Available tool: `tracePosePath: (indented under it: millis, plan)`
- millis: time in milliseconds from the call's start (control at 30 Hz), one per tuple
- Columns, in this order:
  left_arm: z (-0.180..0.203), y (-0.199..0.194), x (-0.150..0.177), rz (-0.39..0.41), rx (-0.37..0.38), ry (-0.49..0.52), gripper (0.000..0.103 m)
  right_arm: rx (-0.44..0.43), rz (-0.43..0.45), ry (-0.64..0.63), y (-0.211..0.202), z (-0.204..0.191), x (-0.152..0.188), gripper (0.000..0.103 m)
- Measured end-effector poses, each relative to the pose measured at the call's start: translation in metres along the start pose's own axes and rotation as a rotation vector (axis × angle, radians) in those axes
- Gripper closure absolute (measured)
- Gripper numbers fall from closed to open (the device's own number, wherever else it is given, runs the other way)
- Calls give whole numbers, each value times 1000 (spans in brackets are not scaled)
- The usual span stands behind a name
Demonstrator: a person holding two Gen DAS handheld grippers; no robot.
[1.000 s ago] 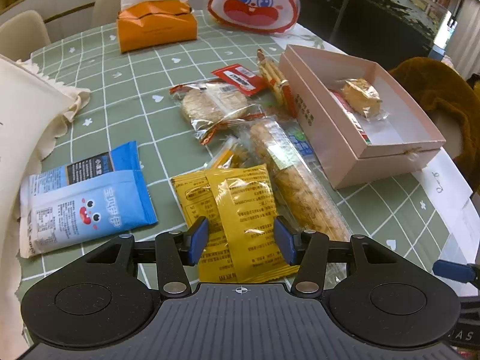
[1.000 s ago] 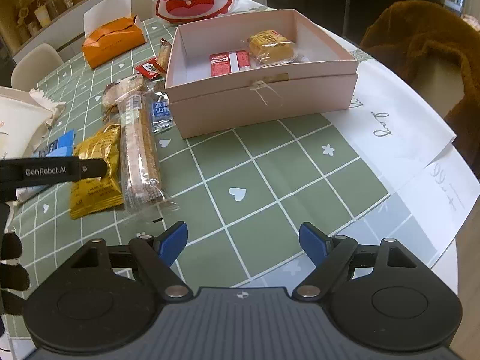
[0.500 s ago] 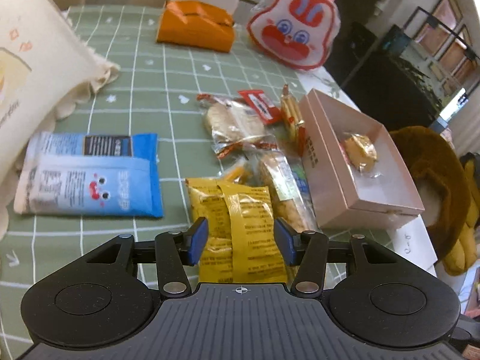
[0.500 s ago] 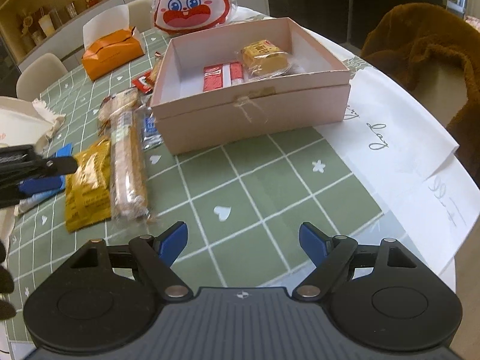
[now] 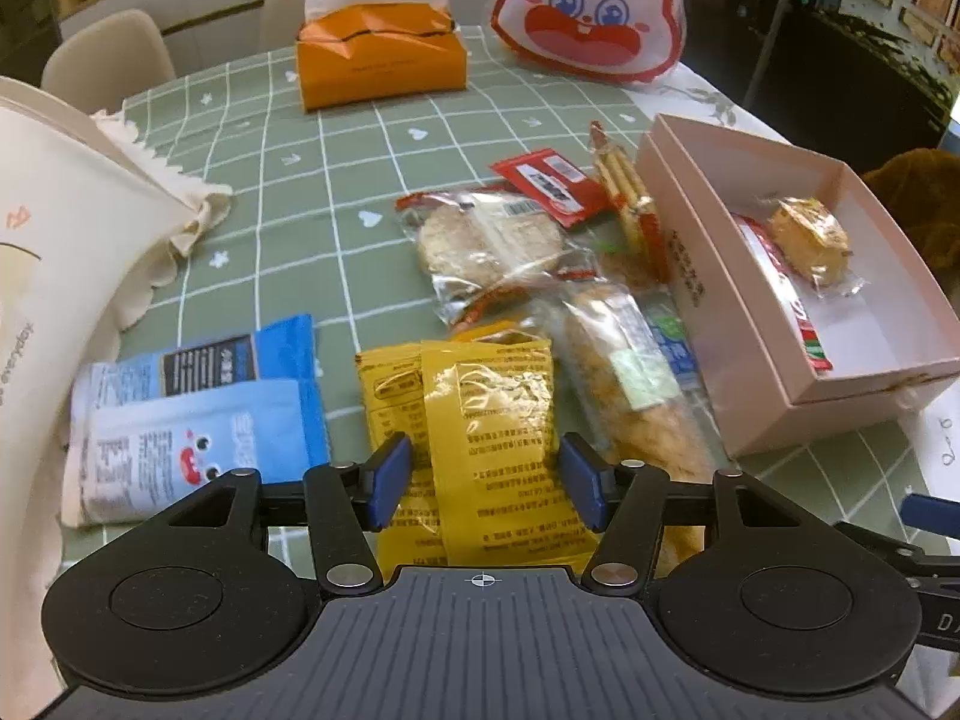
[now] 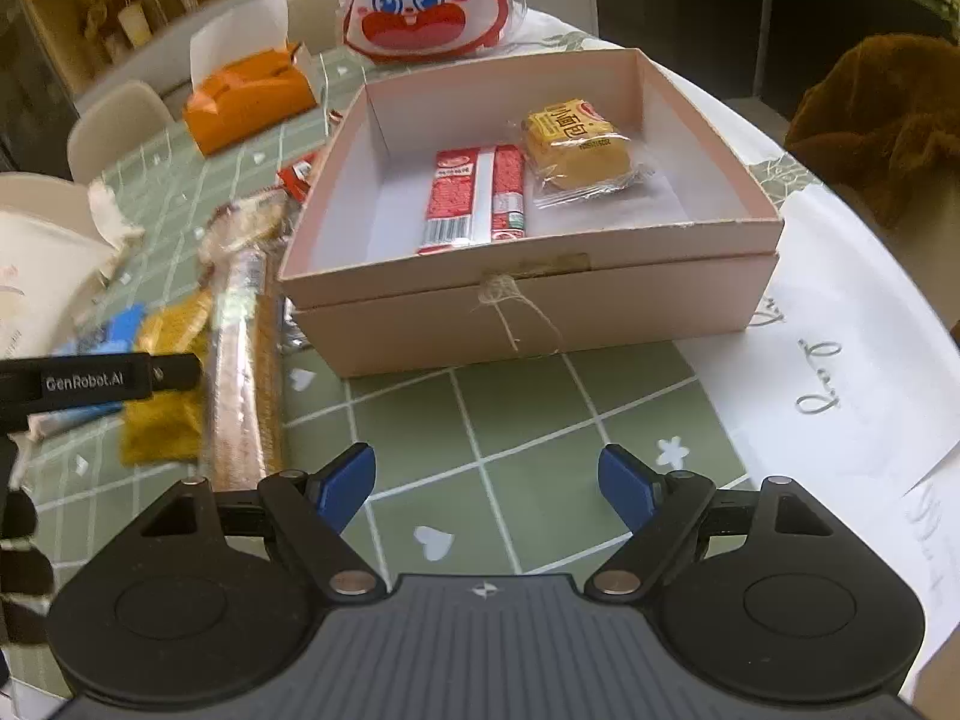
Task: Organize snacks
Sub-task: 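Carry the yellow wafer packet with the left tool while the right tool approaches the long bread-stick packet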
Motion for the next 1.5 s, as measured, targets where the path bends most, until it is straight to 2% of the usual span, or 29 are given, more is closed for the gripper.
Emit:
tracePosePath:
  millis: [133,333,467,533,633,733,767,833,900,1033,1267,1467,1500]
  plan:
    - [-11,0,4,36,-17,38,41,52,-43,-18,1,-1,-3,21]
    - [-34,-1,3,39,99,11,41,63,-74,0,3,-22,-18,21]
    - [-45,0,4,31,156,12,41,-11,-78,76,0,-44,-30,21]
    - [-42,3,1,10,173,40,37,-41,-85,102,2,-55,-34,21]
    - [-34,7,-1,-1,192,99,28,-11,-94,99,10,-70,-36,21]
    - [-33,8,2,15,194,147,28,13,-103,99,15,-80,-37,21]
    - [-36,7,3,21,204,149,30,23,-104,96,16,-83,-37,21]
    - [-47,2,5,29,226,134,41,37,-101,87,14,-87,-37,21]
    - [-62,-3,6,24,266,96,42,50,-100,69,13,-92,-36,21]
    - [-87,-16,11,30,294,65,49,54,-99,52,14,-102,-35,21]
    - [-125,-37,22,24,338,16,54,34,-105,-2,30,-140,-30,21]
    - [-151,-46,32,19,404,-61,54,75,-57,-112,44,-179,-30,21]
    - [-152,-46,32,18,413,-65,54,77,-47,-115,44,-183,-30,27]
Point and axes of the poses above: each gripper's, at about its wrist camera, not at the fingertips, and y roughly the way its jaws point, z to its right, x to its underside, the point moved 3 cm from there along y, roughly the way its jaws point, and after that the axes turned 3 degrees about x, right-handed, at the moved point
